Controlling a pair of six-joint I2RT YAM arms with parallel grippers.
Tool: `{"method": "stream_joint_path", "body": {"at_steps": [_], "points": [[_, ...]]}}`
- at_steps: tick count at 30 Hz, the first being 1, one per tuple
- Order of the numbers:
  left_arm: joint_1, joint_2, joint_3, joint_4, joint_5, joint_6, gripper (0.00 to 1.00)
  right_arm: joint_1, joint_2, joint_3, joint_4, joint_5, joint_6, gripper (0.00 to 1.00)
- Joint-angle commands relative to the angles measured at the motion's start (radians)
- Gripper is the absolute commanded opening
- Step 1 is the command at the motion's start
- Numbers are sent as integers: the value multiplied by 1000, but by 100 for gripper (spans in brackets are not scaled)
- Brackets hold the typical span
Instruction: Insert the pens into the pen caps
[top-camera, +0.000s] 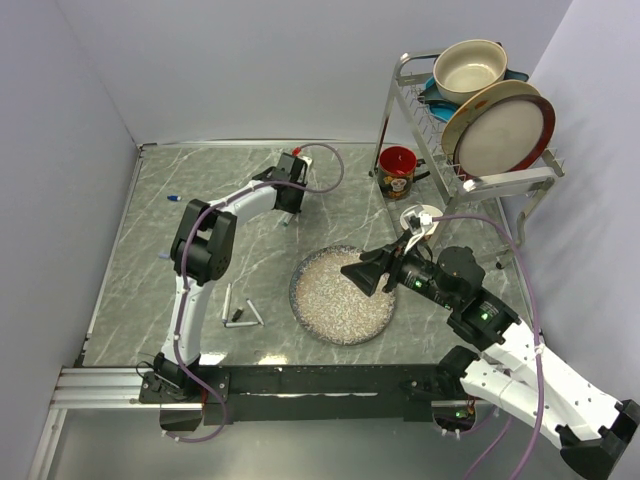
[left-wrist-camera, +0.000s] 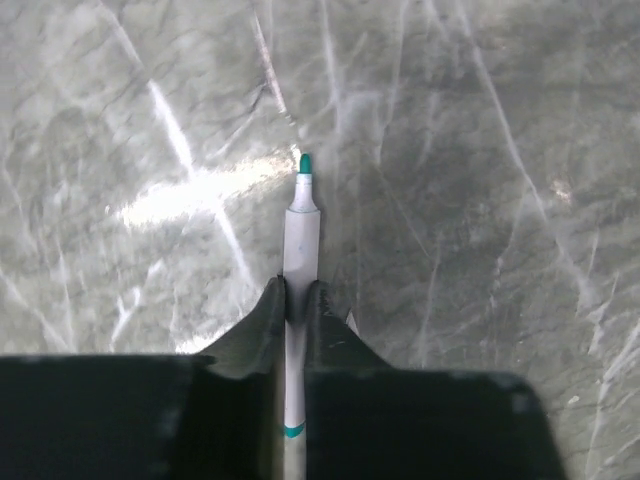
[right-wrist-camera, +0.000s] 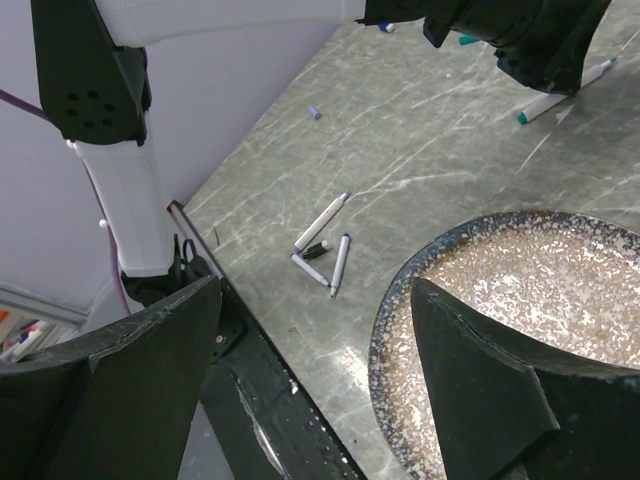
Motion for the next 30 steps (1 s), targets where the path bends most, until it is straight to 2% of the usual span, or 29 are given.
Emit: {"method": "stream_joint_path", "body": {"at_steps": [1, 5, 7, 10, 11, 16, 18, 20, 21, 25, 30], "points": [[-1, -45, -32, -161, -77, -150, 1, 2, -7, 55, 2, 3, 40, 84], [-1, -169, -173, -128, -39, -269, 1, 1, 23, 58, -9, -32, 77, 83], [2, -269, -294, -85, 1, -308, 1, 5, 37, 52, -9, -46, 103, 83], [8, -401, -440, 15, 99, -392, 1, 21, 57, 29, 31, -53, 128, 82], [13, -433, -509, 76, 171, -409, 1, 24, 68, 20, 49, -54, 135, 82], [28, -651, -693, 240, 314, -529, 1, 93, 215, 23, 89, -43, 143, 80], [28, -765, -803, 367, 398, -569, 1, 119, 250, 13, 94, -20, 163, 78], [28, -844, -919, 469, 456, -632, 1, 131, 270, 0, 177, -20, 201, 73], [26, -922, -955, 574, 489, -653, 1, 131, 294, -14, 201, -26, 217, 71], [11, -1109, -1135, 774, 579, -792, 1, 136, 351, -51, 343, -43, 319, 69], [-44, -1332, -1278, 941, 547, -911, 1, 140, 403, -106, 532, -77, 382, 70]]}}
